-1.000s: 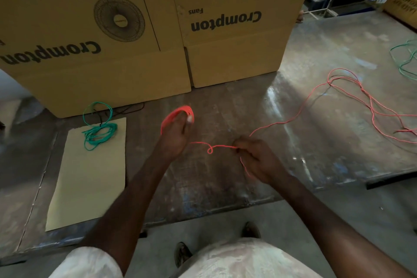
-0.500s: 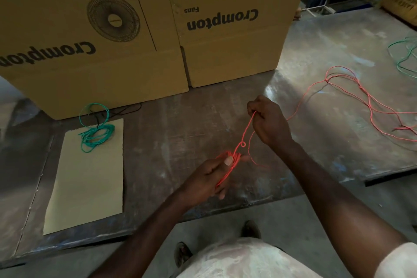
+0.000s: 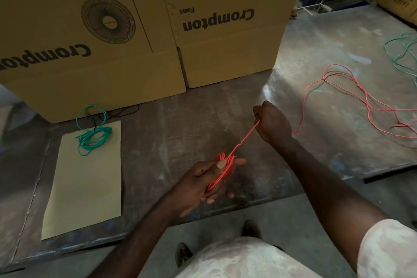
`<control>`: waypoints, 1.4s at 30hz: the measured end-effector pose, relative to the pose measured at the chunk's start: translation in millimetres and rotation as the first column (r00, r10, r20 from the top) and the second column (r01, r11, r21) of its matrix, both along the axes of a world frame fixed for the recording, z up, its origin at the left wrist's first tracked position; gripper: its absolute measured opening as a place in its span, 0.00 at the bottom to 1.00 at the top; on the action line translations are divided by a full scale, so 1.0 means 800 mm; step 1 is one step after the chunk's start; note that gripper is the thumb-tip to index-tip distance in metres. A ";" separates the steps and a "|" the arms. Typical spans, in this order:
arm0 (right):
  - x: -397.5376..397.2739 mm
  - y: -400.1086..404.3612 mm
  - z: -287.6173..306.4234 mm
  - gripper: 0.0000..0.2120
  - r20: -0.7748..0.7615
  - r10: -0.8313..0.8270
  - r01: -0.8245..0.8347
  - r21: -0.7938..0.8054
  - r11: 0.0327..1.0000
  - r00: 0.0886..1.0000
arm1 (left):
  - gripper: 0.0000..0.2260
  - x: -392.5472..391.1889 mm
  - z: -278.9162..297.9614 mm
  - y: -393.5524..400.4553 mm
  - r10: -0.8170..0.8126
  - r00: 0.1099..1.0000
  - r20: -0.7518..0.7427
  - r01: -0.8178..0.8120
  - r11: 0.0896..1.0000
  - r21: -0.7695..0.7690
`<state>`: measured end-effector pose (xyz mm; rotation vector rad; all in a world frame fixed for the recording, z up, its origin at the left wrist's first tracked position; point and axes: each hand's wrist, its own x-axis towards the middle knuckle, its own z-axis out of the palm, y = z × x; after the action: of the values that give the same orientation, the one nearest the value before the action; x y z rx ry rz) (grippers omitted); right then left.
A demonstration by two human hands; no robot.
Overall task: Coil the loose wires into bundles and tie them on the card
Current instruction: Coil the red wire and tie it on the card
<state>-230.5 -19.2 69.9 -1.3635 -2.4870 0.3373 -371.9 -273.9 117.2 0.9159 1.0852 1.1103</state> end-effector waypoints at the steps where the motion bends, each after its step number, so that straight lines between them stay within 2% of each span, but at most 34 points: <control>1: -0.002 0.000 -0.001 0.05 0.011 0.004 -0.004 -0.012 1.000 1.000 | 0.20 -0.001 0.000 0.001 0.011 1.000 0.027 -0.011 1.000 0.000; 3: -0.002 -0.002 -0.002 0.03 0.002 0.044 -0.044 -0.040 0.998 0.999 | 0.21 -0.002 0.000 0.003 0.046 0.992 0.114 -0.045 0.999 -0.011; 5: 0.001 -0.008 -0.005 0.09 -0.068 0.128 -0.133 -0.059 0.989 0.989 | 0.22 -0.006 0.004 0.005 0.088 0.965 0.246 -0.083 0.996 -0.030; 6: 0.003 -0.014 -0.008 0.10 -0.113 0.171 -0.179 -0.066 0.982 0.979 | 0.23 -0.010 0.006 0.007 0.100 0.940 0.327 -0.095 0.995 -0.030; 8: 0.003 -0.030 -0.012 0.06 -0.175 0.216 -0.231 -0.067 0.971 0.960 | 0.25 -0.019 0.015 0.012 0.086 0.865 0.494 -0.107 0.994 0.014; 10: 0.004 -0.046 -0.022 0.09 -0.218 0.199 -0.221 -0.084 0.972 0.956 | 0.27 -0.033 0.028 0.021 0.044 0.794 0.607 -0.133 0.986 0.103; 13: 0.010 -0.076 -0.041 0.10 -0.230 0.169 -0.211 -0.171 0.962 0.958 | 0.28 -0.057 0.056 0.043 0.034 0.784 0.620 -0.213 0.952 0.218; 17: 0.008 -0.131 -0.058 0.13 -0.158 0.250 -0.275 -0.165 0.947 0.955 | 0.28 -0.083 0.069 0.076 0.191 0.810 0.554 -0.363 0.906 0.218; 19: 0.002 -0.158 -0.058 0.16 -0.148 0.298 -0.318 -0.132 0.939 0.943 | 0.27 -0.089 0.068 0.093 0.305 0.813 0.497 -0.444 0.876 0.189; 23: -0.012 -0.197 -0.044 0.11 -0.185 0.397 -0.417 -0.083 0.905 0.899 | 0.25 -0.085 0.066 0.119 0.522 0.797 0.302 -0.581 0.800 0.151; 25: -0.019 -0.208 -0.032 0.11 -0.200 0.428 -0.440 -0.016 0.898 0.881 | 0.24 -0.079 0.061 0.125 0.607 0.787 0.115 -0.616 0.759 0.212; 27: -0.024 -0.215 -0.018 0.10 -0.243 0.432 -0.436 0.042 0.899 0.868 | 0.18 -0.080 0.047 0.129 0.662 0.731 -0.167 -0.577 0.729 0.367; 28: -0.026 -0.217 -0.008 0.09 -0.273 0.424 -0.428 0.045 0.902 0.864 | 0.15 -0.083 0.039 0.129 0.656 0.691 -0.303 -0.511 0.740 0.436; 30: -0.027 -0.212 0.010 0.07 -0.349 0.407 -0.419 0.044 0.907 0.844 | 0.12 -0.091 0.024 0.124 0.570 0.611 -0.550 -0.354 0.818 0.454; 32: -0.026 -0.197 0.026 0.07 -0.408 0.380 -0.407 0.024 0.913 0.830 | 0.10 -0.099 0.005 0.113 0.431 0.556 -0.711 -0.239 0.902 0.360; 34: -0.024 -0.169 0.040 0.10 -0.414 0.346 -0.367 0.031 0.930 0.842 | 0.15 -0.104 -0.012 0.100 0.322 0.502 -0.803 -0.171 0.947 0.273; 36: -0.021 -0.140 0.053 0.12 -0.382 0.346 -0.352 0.056 0.934 0.857 | 0.17 -0.100 -0.024 0.089 0.262 0.529 -0.807 -0.140 0.965 0.221; 38: -0.018 -0.116 0.063 0.14 -0.356 0.375 -0.377 0.067 0.924 0.856 | 0.15 -0.086 -0.026 0.078 0.211 0.662 -0.719 -0.129 0.977 0.168; 40: -0.016 -0.099 0.070 0.12 -0.355 0.389 -0.396 0.058 0.917 0.850 | 0.14 -0.067 -0.023 0.068 0.171 0.822 -0.544 -0.126 0.985 0.119; 42: -0.017 -0.086 0.071 0.09 -0.374 0.399 -0.415 0.042 0.909 0.837 | 0.14 -0.052 -0.020 0.061 0.137 0.928 -0.347 -0.124 0.990 0.060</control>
<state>-243.9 -88.4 126.9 -0.6756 -2.4212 0.6752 -413.8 -224.9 101.2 1.1130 1.4394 1.1030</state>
